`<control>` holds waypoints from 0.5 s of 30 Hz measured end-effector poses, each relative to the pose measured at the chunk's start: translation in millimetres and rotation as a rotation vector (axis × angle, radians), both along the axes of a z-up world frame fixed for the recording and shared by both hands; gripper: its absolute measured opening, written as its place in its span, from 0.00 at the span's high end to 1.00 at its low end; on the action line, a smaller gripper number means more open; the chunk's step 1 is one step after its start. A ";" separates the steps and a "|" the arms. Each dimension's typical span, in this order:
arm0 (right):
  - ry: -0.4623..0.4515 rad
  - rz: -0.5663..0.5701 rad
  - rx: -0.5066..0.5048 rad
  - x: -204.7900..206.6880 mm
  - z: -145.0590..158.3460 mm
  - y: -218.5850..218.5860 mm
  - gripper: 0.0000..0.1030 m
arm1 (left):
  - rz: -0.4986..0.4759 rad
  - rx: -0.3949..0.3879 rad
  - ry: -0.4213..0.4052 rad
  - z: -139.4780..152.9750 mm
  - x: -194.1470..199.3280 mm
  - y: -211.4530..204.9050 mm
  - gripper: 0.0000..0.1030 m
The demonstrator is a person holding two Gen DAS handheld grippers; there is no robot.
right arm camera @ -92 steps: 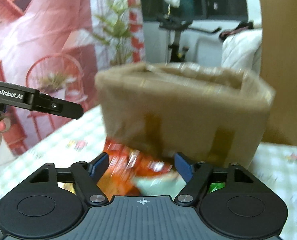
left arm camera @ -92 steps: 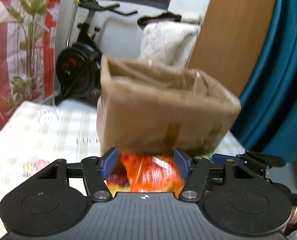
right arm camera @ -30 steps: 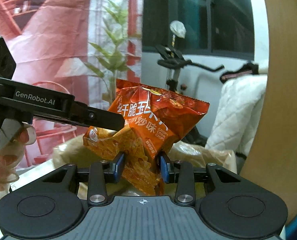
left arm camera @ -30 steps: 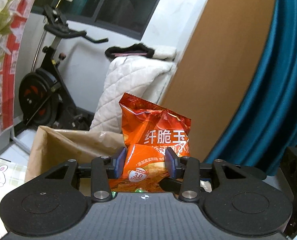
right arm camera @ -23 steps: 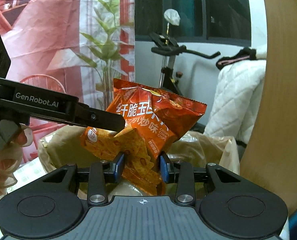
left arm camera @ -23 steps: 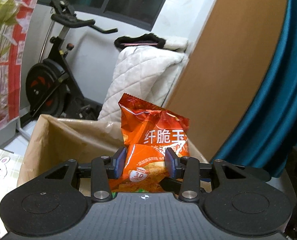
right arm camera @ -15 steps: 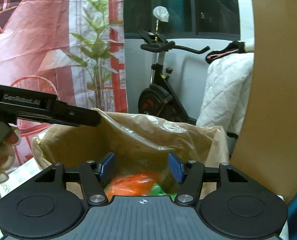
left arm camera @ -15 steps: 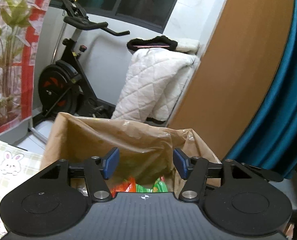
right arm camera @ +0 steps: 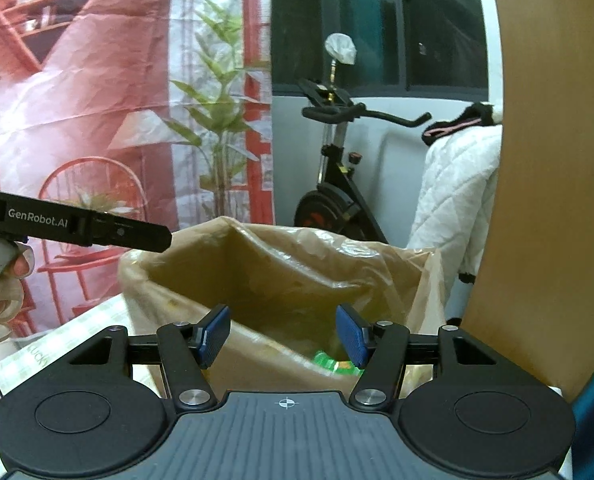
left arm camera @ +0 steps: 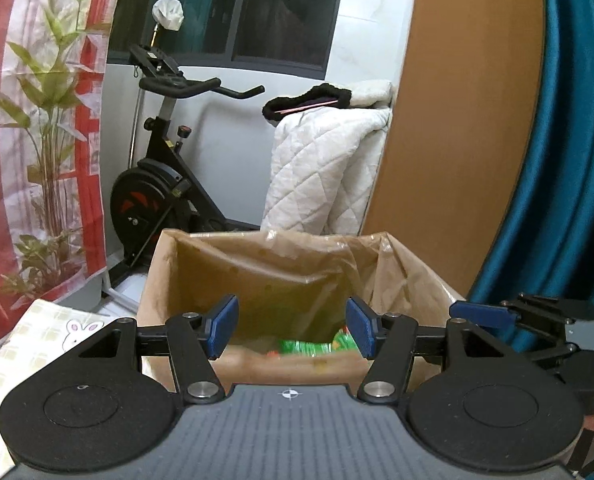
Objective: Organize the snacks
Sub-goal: 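Lower both grippers to the green-and-white bag and close on it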
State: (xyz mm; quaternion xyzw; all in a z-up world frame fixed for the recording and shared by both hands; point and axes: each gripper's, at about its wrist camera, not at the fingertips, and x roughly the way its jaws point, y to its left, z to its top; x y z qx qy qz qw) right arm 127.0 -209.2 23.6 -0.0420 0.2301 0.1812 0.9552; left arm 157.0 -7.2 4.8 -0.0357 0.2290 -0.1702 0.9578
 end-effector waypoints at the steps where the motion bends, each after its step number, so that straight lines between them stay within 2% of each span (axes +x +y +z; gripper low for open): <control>1: 0.001 0.006 -0.002 -4.4 -2.2 1.1 0.47 | 0.005 -0.002 0.006 -3.0 -4.2 1.1 0.40; 8: 0.020 0.016 -0.013 -30.0 -23.2 0.2 0.47 | 0.024 -0.046 0.048 -22.2 -27.0 11.1 0.40; 15: 0.071 -0.032 -0.026 -48.4 -49.6 -10.7 0.47 | 0.001 -0.072 0.108 -47.1 -38.2 10.0 0.40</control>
